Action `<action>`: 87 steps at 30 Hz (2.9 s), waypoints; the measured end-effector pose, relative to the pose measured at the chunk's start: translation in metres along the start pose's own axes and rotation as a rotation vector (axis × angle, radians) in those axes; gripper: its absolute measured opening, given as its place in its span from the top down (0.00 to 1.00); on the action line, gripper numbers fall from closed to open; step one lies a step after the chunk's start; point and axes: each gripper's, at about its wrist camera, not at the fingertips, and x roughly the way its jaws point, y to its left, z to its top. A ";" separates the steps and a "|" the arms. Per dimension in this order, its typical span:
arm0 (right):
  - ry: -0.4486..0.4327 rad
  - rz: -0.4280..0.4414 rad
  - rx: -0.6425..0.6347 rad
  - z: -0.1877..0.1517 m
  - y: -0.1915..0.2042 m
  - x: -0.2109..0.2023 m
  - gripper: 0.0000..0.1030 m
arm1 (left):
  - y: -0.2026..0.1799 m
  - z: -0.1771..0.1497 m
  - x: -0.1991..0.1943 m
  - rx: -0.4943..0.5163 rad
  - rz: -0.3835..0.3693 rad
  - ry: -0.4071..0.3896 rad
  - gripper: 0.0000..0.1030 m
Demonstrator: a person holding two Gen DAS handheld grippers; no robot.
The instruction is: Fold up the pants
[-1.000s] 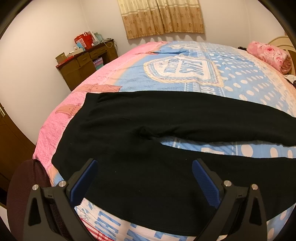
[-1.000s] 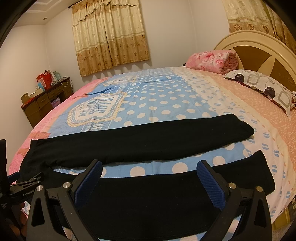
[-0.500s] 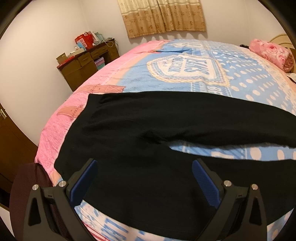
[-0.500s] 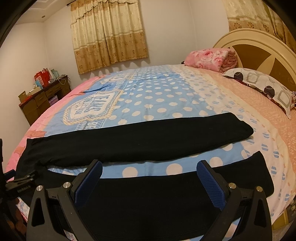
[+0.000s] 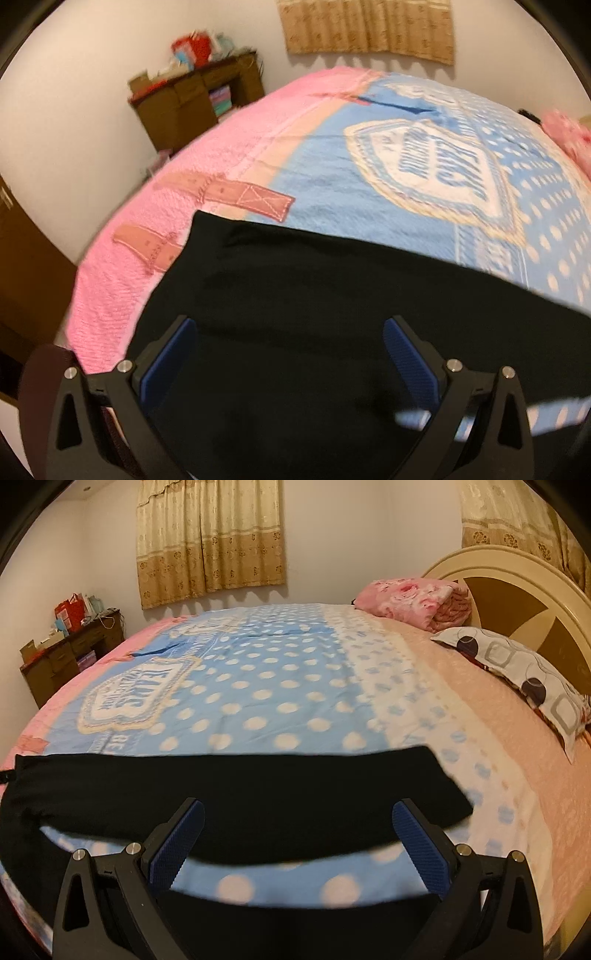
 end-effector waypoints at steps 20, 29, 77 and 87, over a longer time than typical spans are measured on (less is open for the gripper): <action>0.139 -0.028 0.155 0.050 -0.142 0.096 0.21 | 0.030 0.030 0.076 -0.202 0.012 0.154 0.00; 0.245 -0.005 0.140 0.048 -0.152 0.142 0.22 | 0.027 0.037 0.071 -0.200 0.031 0.139 0.00; 0.151 -0.054 -0.016 0.016 -0.123 0.121 0.83 | 0.064 0.064 0.128 -0.716 0.188 0.250 0.66; 0.031 0.011 0.040 0.037 -0.122 0.057 0.84 | 0.126 0.054 0.080 -0.749 -0.029 0.161 0.87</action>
